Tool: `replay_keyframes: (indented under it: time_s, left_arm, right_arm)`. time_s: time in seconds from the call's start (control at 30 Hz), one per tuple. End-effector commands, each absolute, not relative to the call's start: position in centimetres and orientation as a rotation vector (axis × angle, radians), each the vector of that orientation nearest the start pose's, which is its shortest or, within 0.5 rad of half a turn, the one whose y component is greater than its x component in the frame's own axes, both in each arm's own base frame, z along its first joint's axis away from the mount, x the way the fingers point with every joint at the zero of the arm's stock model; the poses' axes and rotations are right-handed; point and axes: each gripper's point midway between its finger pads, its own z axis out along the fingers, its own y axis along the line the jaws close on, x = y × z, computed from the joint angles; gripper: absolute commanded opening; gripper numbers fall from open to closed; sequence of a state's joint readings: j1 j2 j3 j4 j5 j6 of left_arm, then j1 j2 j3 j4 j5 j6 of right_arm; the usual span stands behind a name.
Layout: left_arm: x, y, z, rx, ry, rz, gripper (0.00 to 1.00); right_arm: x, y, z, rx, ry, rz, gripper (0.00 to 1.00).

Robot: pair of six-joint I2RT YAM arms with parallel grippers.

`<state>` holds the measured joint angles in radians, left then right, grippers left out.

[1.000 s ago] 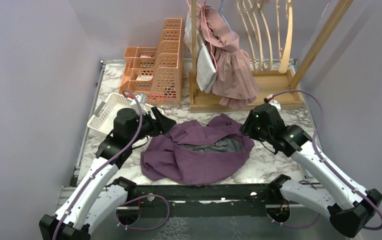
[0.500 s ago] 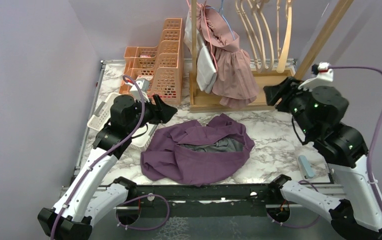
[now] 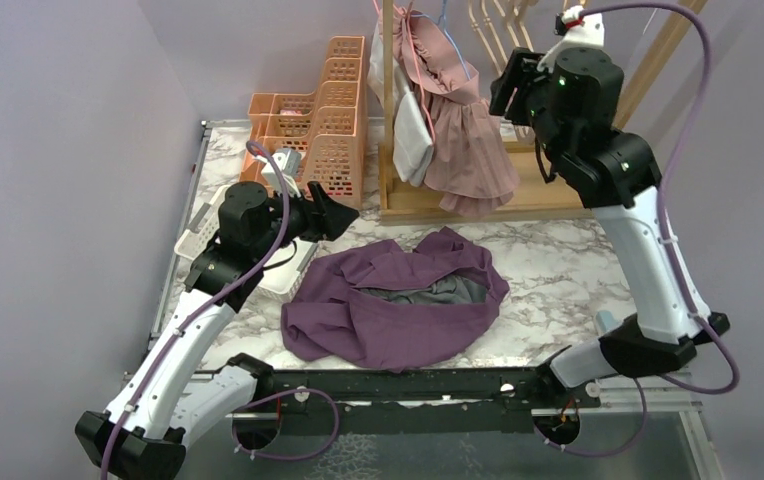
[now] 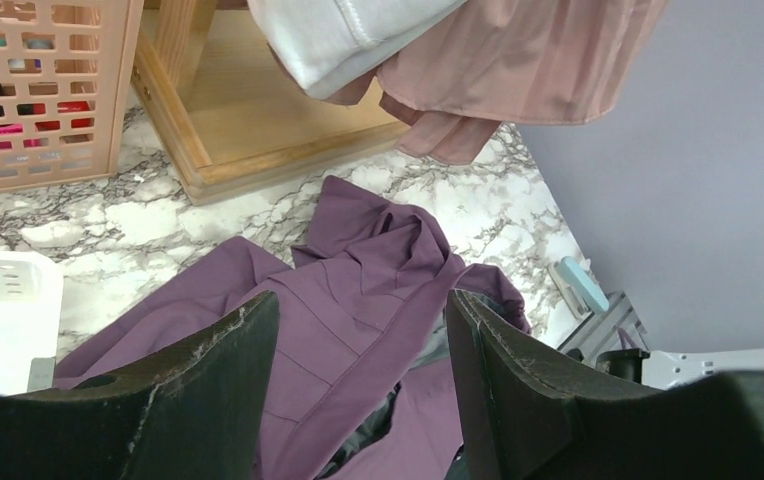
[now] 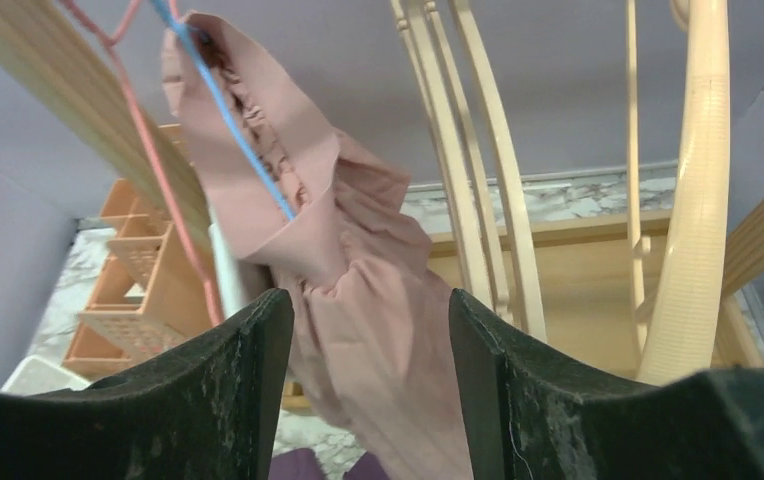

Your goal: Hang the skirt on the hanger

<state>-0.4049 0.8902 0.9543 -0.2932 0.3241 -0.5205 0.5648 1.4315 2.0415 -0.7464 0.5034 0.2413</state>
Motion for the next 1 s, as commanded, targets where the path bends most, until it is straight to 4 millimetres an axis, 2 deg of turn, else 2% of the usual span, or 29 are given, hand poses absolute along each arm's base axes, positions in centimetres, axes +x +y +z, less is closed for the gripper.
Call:
replay_keyframes:
  time_s: [0.0, 0.17, 0.27, 0.5, 0.83, 0.9, 0.97]
  left_arm:
    - [25.4, -19.6, 33.0, 0.148, 1.809, -0.993, 0.65]
    - [25.3, -19.6, 32.9, 0.144, 1.807, -0.995, 0.64]
    - [25.5, -19.6, 32.9, 0.147, 1.805, -0.991, 0.64]
    - [26.0, -19.9, 32.6, 0.152, 1.81, -0.996, 0.65]
    - [25.9, -20.0, 32.3, 0.156, 1.817, -1.003, 0.65]
    - [25.9, -20.0, 32.3, 0.156, 1.816, -1.002, 0.65]
    - [25.8, -19.9, 32.3, 0.154, 1.815, -1.0, 0.65]
  right_arm:
    - [37.3, 12.3, 50.4, 0.118, 1.684, 0.175, 0.64]
    - [39.2, 12.2, 49.1, 0.109, 1.721, 0.186, 0.65]
    - [40.0, 12.7, 48.3, 0.077, 1.751, 0.219, 0.6]
    - [41.7, 11.9, 46.4, 0.086, 1.797, 0.191, 0.58]
    - [42.6, 11.1, 47.3, 0.081, 1.755, 0.144, 0.65]
    - [42.8, 11.2, 47.0, 0.073, 1.762, 0.139, 0.63]
    - [43.1, 11.7, 46.4, 0.047, 1.777, 0.147, 0.56]
